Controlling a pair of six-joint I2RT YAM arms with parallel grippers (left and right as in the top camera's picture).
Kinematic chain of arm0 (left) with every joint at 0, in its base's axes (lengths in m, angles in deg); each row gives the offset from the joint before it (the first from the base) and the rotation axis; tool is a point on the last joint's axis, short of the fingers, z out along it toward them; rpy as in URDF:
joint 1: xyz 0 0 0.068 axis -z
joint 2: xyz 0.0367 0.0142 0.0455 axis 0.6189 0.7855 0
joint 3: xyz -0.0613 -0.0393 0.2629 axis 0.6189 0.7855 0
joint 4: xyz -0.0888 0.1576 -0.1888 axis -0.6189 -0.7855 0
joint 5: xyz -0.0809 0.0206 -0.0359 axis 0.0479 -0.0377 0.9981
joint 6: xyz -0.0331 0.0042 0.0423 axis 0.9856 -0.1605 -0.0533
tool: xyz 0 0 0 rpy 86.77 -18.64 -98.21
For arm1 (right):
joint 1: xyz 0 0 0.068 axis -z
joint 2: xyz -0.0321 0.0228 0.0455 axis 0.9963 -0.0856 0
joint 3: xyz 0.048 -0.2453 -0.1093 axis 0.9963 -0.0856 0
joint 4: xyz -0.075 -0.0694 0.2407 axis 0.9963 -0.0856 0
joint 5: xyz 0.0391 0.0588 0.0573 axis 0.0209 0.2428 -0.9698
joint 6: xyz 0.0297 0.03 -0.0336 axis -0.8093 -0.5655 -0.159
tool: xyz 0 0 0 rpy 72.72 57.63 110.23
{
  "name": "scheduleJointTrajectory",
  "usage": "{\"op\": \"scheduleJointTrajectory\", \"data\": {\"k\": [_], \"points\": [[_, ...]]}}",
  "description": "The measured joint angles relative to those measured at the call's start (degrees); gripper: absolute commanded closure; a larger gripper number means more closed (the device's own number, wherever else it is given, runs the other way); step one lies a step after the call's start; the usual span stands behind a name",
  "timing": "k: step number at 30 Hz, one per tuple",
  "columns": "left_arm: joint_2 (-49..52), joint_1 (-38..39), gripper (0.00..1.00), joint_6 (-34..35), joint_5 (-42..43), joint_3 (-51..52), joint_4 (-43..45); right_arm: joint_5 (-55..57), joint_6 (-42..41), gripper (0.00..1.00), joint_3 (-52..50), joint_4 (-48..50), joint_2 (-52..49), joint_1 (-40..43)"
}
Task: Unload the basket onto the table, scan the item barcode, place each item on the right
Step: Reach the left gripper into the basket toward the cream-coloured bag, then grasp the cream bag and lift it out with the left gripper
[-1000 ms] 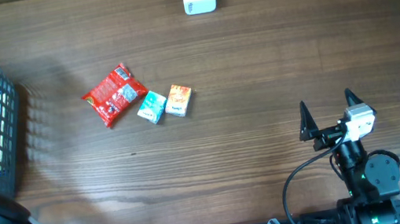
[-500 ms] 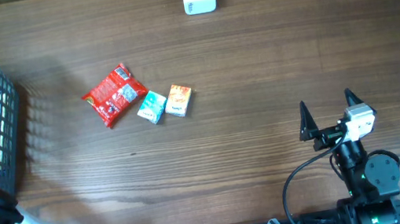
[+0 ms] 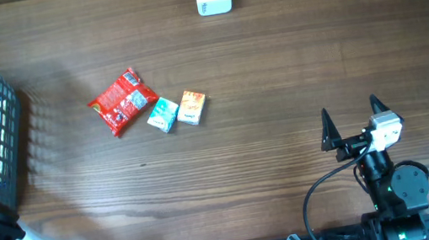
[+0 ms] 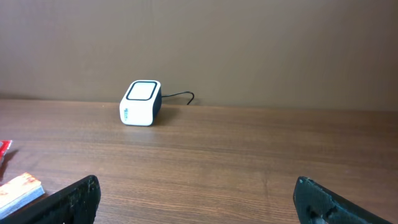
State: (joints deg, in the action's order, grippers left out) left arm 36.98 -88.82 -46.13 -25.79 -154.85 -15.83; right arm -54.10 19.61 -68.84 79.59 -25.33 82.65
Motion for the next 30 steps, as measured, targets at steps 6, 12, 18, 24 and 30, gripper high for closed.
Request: {"op": "scheduleJointTrajectory", "data": {"k": [6,12,18,24,30], "points": [[-0.04,-0.15,0.94,-0.22,0.20,0.02,0.26,0.00,0.00,0.00,0.00,-0.02,0.00,0.00],[-0.44,-0.15,0.96,-0.50,0.20,0.02,0.04,0.00,0.00,0.00,0.00,0.00,0.00,0.00],[-2.78,-0.15,0.96,-0.50,0.17,0.02,-2.64,0.00,0.00,0.00,0.00,0.00,0.00,0.00],[-14.73,-0.15,0.96,-0.48,2.67,-0.26,-1.18,0.00,0.00,0.00,0.00,0.00,0.00,0.00],[-30.32,-0.15,0.96,0.35,10.40,-1.38,4.13,0.00,0.00,0.00,0.00,-0.02,0.00,0.00]]}}
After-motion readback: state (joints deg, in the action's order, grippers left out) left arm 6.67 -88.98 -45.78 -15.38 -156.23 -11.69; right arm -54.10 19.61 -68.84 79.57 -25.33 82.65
